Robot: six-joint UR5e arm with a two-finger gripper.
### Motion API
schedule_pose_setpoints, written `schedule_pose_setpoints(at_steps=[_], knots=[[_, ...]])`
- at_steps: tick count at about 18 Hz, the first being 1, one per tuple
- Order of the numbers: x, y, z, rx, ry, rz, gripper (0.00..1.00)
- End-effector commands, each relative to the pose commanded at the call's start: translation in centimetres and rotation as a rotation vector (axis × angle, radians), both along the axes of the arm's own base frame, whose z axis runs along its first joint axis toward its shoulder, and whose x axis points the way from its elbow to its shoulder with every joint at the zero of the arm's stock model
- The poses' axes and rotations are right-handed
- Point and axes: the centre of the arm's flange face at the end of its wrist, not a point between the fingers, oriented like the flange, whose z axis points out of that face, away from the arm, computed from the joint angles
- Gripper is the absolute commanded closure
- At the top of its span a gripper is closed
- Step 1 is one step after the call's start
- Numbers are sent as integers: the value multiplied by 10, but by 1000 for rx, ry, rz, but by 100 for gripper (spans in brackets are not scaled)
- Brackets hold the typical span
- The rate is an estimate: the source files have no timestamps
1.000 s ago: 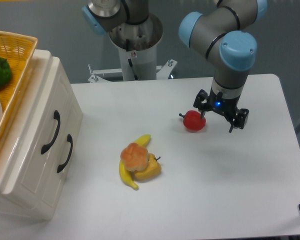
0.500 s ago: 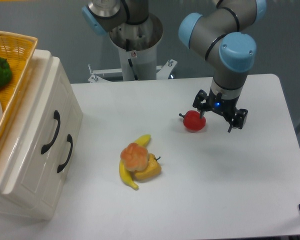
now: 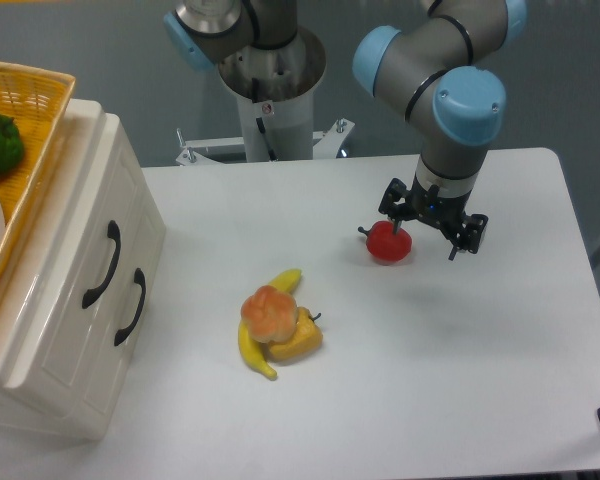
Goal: Slide open the top white drawer
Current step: 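Raise the gripper and move it toward the white cabinet's upper drawer handle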
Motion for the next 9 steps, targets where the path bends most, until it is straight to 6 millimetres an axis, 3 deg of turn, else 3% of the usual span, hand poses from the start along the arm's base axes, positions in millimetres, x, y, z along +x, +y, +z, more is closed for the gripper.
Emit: schedule_pose_setpoints(at_steps=[9], knots=[[11,19,0,45,-35,124,0]])
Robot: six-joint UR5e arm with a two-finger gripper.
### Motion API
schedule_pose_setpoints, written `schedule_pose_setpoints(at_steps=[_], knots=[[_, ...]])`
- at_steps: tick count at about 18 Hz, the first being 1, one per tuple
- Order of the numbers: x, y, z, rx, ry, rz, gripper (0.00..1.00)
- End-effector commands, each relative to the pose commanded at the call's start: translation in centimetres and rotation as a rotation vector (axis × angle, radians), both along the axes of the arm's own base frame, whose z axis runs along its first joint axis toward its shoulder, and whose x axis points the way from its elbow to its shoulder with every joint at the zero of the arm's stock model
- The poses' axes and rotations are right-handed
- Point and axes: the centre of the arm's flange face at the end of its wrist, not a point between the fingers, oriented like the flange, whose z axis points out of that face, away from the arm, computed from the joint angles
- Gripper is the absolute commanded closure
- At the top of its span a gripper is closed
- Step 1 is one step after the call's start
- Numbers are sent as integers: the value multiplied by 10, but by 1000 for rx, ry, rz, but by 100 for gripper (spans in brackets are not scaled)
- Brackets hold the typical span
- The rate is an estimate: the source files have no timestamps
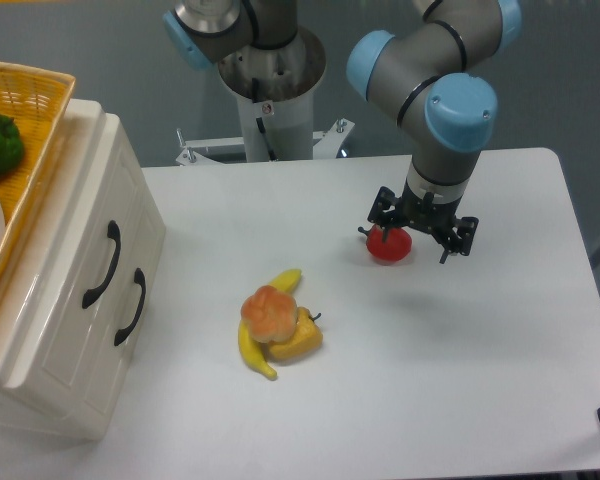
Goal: Slide open the top white drawer
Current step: 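Raise the gripper and move it toward the white cabinet's upper drawer handle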
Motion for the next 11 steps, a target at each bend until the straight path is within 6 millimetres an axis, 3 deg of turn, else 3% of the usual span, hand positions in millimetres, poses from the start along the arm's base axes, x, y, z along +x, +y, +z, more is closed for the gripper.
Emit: schedule_pose_setpoints(at_steps=[11], knots=[[31,41,8,56,-86,189,0]])
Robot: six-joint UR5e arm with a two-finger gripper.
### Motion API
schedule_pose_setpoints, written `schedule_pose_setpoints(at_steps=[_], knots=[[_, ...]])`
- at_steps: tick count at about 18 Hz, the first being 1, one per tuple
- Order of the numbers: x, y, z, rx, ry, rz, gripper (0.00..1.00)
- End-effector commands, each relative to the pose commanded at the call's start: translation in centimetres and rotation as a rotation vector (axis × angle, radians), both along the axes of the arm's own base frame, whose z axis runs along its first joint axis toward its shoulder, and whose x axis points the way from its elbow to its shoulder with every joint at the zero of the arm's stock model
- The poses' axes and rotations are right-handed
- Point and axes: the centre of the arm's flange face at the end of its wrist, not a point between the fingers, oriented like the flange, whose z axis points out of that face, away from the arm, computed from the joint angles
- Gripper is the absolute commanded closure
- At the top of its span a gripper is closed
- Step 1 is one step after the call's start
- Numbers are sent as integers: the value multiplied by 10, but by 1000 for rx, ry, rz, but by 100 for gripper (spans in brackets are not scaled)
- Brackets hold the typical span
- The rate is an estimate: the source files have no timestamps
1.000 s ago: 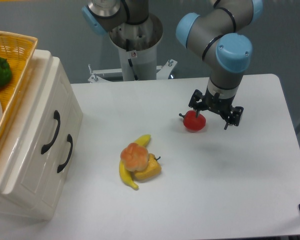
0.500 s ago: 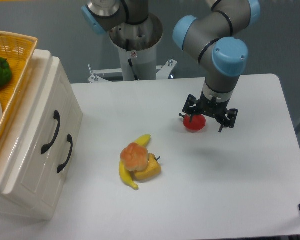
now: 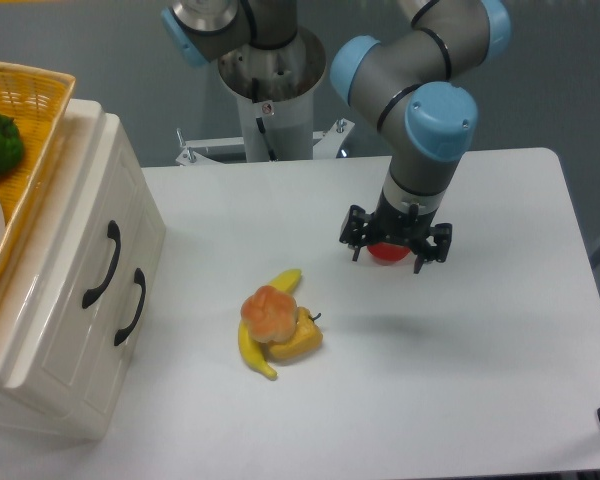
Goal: Slide open the top white drawer
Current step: 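Raise the gripper and move it toward the white cabinet's upper drawer handle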
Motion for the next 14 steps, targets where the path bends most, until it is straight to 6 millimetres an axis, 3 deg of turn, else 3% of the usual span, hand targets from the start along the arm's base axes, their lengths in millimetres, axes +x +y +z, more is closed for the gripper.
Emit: schedule_pose_setpoints(at_steps=[7,14], knots=[[19,17,9,16,-109,96,0],[58,46,16,-4,-154,93,0]])
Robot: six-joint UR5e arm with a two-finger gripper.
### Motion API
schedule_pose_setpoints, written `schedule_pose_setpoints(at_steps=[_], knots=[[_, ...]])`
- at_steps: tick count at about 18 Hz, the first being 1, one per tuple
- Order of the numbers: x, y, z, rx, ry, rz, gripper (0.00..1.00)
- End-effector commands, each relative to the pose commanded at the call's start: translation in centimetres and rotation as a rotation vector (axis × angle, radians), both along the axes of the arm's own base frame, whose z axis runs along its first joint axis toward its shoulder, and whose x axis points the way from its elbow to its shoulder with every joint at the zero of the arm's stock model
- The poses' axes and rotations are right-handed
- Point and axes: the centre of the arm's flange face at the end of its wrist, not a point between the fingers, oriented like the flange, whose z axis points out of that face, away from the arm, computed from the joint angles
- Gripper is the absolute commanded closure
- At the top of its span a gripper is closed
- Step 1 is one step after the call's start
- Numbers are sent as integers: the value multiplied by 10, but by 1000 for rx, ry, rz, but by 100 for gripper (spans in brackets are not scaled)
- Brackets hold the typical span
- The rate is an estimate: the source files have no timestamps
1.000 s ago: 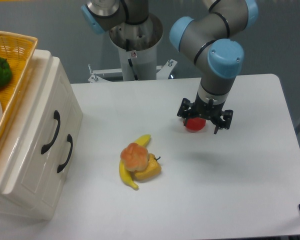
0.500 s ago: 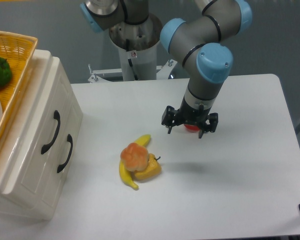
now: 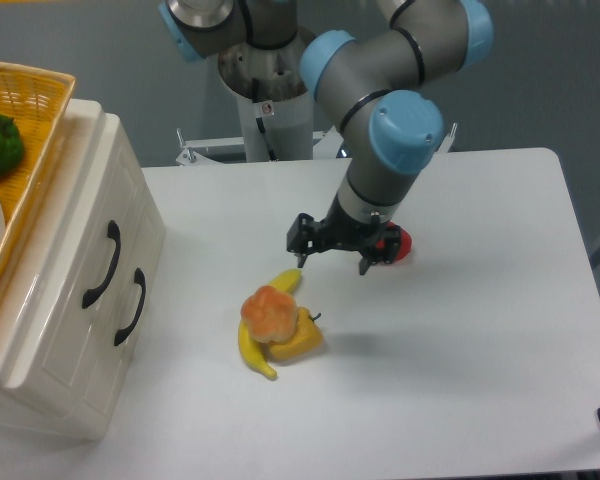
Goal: Slide open the top white drawer
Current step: 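Raise the gripper and move it toward the white cabinet's upper drawer handle, then lower the gripper onto the black handle of the upper drawer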
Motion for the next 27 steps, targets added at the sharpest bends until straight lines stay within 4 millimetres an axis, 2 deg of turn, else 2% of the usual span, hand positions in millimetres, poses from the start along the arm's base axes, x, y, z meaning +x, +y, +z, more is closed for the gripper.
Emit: schedule_pose_setpoints(at_steps=[7,11,24,27], knots=[[47,34,-5,-11,-17,-45,0],[68,49,-2,28,-47,-75,0],[128,79,0,9,-70,-73,0],[134,81,3,17,-90,-46,0]])
